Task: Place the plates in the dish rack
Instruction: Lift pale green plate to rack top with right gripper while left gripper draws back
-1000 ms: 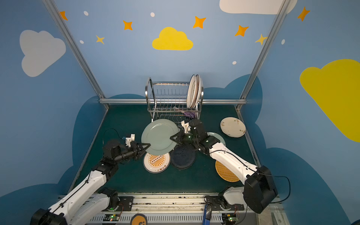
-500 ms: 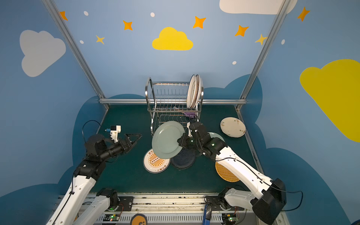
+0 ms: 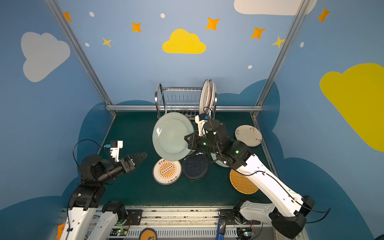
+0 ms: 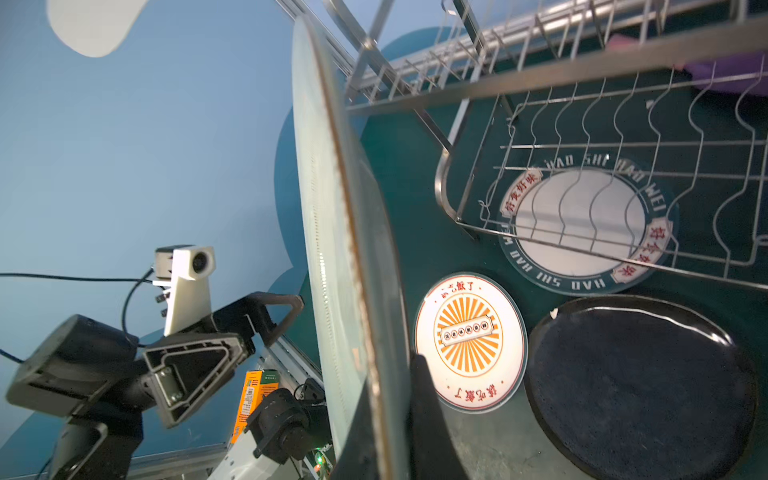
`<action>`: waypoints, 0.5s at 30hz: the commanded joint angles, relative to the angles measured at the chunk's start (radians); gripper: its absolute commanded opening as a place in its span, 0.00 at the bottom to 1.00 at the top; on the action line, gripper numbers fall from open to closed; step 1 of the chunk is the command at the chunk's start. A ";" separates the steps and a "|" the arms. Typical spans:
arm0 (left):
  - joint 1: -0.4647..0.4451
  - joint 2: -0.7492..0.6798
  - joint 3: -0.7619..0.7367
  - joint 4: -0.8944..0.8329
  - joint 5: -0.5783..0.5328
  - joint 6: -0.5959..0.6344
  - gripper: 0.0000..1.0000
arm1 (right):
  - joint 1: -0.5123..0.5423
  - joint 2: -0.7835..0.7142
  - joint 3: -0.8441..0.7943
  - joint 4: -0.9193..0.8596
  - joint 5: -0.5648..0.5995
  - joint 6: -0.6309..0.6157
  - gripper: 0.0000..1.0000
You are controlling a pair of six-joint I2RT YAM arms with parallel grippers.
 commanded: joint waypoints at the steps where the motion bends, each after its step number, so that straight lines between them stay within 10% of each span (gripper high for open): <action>1: 0.004 -0.047 -0.006 -0.033 -0.021 0.047 1.00 | 0.002 0.005 0.141 0.108 0.072 -0.057 0.00; 15: -0.004 -0.146 -0.037 -0.027 -0.045 0.026 1.00 | 0.043 0.235 0.604 0.105 0.577 -0.351 0.00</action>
